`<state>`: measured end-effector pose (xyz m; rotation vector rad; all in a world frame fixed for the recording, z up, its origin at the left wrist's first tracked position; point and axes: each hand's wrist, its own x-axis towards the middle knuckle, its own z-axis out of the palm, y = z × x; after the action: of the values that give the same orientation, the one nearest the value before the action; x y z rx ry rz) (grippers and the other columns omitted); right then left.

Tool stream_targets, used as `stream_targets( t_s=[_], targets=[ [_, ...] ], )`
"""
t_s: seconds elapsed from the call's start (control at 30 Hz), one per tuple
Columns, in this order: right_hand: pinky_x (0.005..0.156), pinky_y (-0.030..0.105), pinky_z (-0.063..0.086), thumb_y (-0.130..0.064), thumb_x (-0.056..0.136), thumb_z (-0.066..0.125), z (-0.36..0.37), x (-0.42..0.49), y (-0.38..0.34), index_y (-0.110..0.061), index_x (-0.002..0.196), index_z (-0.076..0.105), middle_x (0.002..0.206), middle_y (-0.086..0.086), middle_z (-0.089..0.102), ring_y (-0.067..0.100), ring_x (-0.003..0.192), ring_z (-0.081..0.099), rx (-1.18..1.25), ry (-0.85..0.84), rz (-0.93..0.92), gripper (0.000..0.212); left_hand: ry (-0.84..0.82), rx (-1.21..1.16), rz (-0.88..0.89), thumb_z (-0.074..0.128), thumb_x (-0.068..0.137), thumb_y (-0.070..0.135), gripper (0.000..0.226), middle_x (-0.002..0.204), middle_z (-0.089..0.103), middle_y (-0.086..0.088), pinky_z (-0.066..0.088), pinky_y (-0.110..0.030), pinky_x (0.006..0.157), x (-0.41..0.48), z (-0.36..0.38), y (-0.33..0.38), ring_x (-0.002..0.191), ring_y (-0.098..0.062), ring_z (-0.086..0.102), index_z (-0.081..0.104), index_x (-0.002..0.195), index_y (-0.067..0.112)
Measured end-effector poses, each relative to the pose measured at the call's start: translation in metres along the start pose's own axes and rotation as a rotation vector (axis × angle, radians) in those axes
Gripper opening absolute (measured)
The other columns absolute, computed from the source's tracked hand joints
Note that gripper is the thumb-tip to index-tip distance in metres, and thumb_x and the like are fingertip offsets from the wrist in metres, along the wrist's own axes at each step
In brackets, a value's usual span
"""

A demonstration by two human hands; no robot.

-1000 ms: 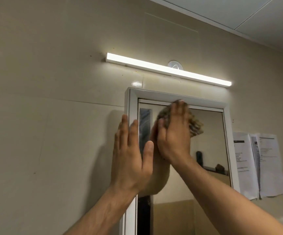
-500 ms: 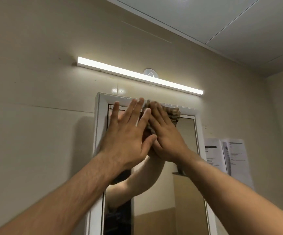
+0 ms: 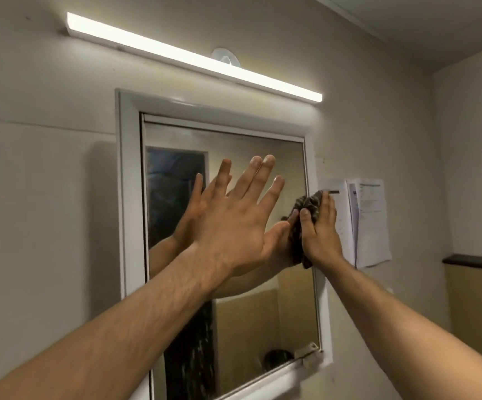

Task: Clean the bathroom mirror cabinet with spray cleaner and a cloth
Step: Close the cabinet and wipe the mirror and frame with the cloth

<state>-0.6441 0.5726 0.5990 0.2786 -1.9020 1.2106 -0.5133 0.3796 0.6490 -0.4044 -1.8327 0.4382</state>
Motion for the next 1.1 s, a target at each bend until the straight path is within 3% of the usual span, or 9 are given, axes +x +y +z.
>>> stream_targets(
  t_s=[0.13,0.23,0.3,0.4,0.53,0.63,0.73,0.9,1.1],
  targets=[
    [0.107,0.058,0.048,-0.057,0.106,0.031,-0.004,0.008,-0.013,-0.031,0.158,0.022,0.151,0.011,0.044,0.036,0.134,0.050,0.370,-0.062,0.421,0.058,-0.096,-0.087,0.057,0.017,0.101,0.069,0.079,0.169,-0.026,-0.006,-0.033,-0.052,0.116,-0.007,0.013,0.017,0.153,-0.023,-0.031,0.001,0.166,0.026],
    [0.120,0.056,0.036,-0.054,0.108,0.033,-0.003,0.010,-0.017,-0.029,0.163,0.014,0.168,0.006,0.024,0.032,0.151,0.032,0.260,-0.033,0.219,0.064,-0.120,-0.134,0.069,0.020,0.101,0.068,0.080,0.171,-0.020,-0.006,-0.023,-0.054,0.122,-0.012,0.020,0.029,0.158,-0.024,-0.021,0.004,0.166,0.023],
    [0.124,0.046,0.026,-0.045,0.110,0.036,0.004,-0.020,0.004,-0.027,0.165,0.010,0.172,0.001,0.015,0.026,0.156,0.022,0.229,-0.017,0.102,0.064,-0.140,-0.156,0.099,0.020,0.102,0.066,0.081,0.172,-0.017,-0.007,-0.018,-0.053,0.124,-0.021,0.025,0.038,0.159,-0.024,-0.017,0.003,0.165,0.020],
    [0.116,0.035,0.033,-0.039,0.111,0.038,0.007,-0.088,0.053,-0.023,0.163,0.020,0.165,0.008,0.034,0.028,0.148,0.038,0.175,-0.049,0.216,0.058,-0.267,-0.195,0.208,0.020,0.103,0.065,0.082,0.170,-0.019,-0.007,-0.022,-0.048,0.124,-0.043,0.036,0.057,0.158,-0.023,-0.018,-0.004,0.164,0.017],
    [0.107,0.047,0.049,-0.049,0.109,0.036,0.001,-0.109,0.072,-0.020,0.153,0.035,0.142,0.012,0.058,0.033,0.127,0.059,0.143,-0.191,0.524,0.052,-0.470,-0.243,0.337,0.031,0.103,0.064,0.087,0.172,-0.017,-0.005,-0.025,-0.042,0.119,-0.066,0.051,0.085,0.159,-0.022,-0.017,-0.007,0.165,0.017],
    [0.100,0.045,0.053,-0.041,0.109,0.041,-0.004,-0.090,0.061,-0.024,0.139,0.049,0.126,0.006,0.067,0.024,0.114,0.065,0.300,-0.143,0.402,0.036,-0.498,-0.266,0.319,0.033,0.102,0.065,0.089,0.173,-0.014,-0.006,-0.025,-0.040,0.119,-0.078,0.057,0.100,0.159,-0.021,-0.015,-0.007,0.165,0.015],
    [0.093,0.038,0.051,-0.038,0.110,0.040,0.005,-0.114,0.079,-0.025,0.145,0.043,0.125,0.003,0.064,0.022,0.113,0.063,0.242,-0.092,0.364,0.038,-0.487,-0.272,0.306,0.032,0.103,0.064,0.087,0.173,-0.012,-0.005,-0.026,-0.039,0.117,-0.091,0.058,0.106,0.159,-0.020,-0.014,-0.004,0.165,0.015],
    [0.075,0.036,0.054,-0.035,0.111,0.037,-0.003,-0.175,0.126,-0.010,0.128,0.060,0.115,0.017,0.071,0.025,0.097,0.069,0.313,-0.175,0.786,0.038,-0.482,-0.295,0.298,0.028,0.104,0.062,0.083,0.173,-0.013,-0.006,-0.023,-0.042,0.123,-0.111,0.060,0.113,0.159,-0.020,-0.015,-0.003,0.165,0.014],
    [0.074,0.034,0.059,-0.032,0.108,0.043,0.006,-0.122,0.108,-0.015,0.125,0.062,0.113,0.010,0.072,0.024,0.098,0.071,0.473,-0.025,0.632,0.030,-0.468,-0.306,0.302,0.030,0.104,0.059,0.082,0.174,-0.005,-0.008,-0.022,-0.041,0.123,-0.120,0.071,0.121,0.160,-0.022,-0.010,0.003,0.166,0.011]
  ],
)
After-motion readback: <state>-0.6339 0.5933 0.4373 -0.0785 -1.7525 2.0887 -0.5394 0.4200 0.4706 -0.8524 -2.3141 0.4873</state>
